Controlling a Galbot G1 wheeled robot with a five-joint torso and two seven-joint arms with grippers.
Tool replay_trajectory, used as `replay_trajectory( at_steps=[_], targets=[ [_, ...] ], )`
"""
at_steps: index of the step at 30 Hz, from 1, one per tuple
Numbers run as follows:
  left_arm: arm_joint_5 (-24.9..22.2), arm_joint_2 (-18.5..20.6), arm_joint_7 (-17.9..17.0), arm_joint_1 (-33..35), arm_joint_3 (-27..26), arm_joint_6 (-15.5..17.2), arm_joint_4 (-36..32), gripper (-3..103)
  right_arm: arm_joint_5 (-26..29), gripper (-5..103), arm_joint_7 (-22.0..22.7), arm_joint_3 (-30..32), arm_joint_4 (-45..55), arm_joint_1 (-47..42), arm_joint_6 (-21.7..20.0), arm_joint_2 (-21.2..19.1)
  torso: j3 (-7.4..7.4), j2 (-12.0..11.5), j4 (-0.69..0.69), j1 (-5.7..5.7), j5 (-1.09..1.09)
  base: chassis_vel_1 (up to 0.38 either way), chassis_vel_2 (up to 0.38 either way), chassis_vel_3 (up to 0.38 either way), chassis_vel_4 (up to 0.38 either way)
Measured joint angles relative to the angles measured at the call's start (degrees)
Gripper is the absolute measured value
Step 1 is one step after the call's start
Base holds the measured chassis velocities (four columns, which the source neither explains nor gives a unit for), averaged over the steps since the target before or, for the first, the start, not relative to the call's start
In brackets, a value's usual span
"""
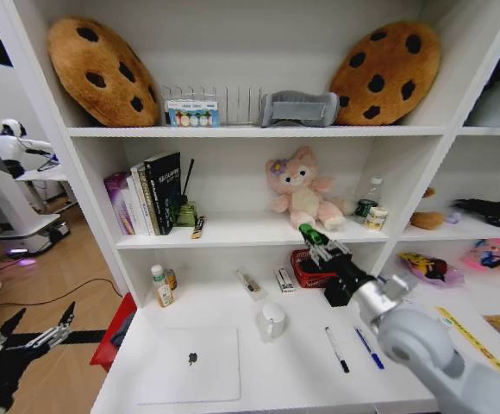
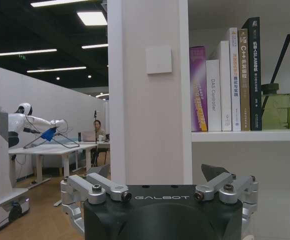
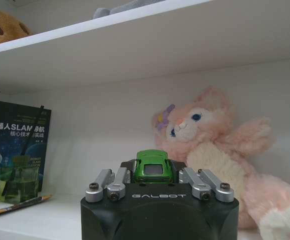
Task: Organize the objects on the table.
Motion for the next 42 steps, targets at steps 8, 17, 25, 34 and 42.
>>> replay_trajectory(
  at_steps=[8,17,25,34,42],
  targets=[
    [0.0,0.0,0.0,0.0,0.0,0.0,0.0,100,2.3,37,1.3,-20.0,-12.6,21.3,-1.8,5.0,0.0,0.0,0.01,0.01,0.01,0.0,0.0,0.0,0.0],
    [0.0,0.0,0.0,0.0,0.0,0.0,0.0,100,2.1,37,1.9,-27.1,-16.8,25.8,-2.9,8.8,-0.01,0.0,-0.01,0.0,0.0,0.0,0.0,0.0,0.0],
    [0.0,0.0,0.0,0.0,0.0,0.0,0.0,100,4.3,37,3.7,-32.9,-18.3,29.6,-4.3,9.7,-0.01,0.0,0.0,0.0,0.0,0.0,0.0,0.0,0.0],
    [0.0,0.0,0.0,0.0,0.0,0.0,0.0,100,4.7,37,4.7,-33.5,-18.1,30.1,-5.2,9.7,-0.01,0.0,0.0,0.0,0.0,0.0,0.0,0.0,0.0],
    [0.0,0.0,0.0,0.0,0.0,0.0,0.0,100,5.6,76,4.9,-33.1,-17.7,30.1,-5.5,9.2,-0.01,0.0,0.0,-0.01,0.01,0.0,0.0,0.0,0.0]
  ],
)
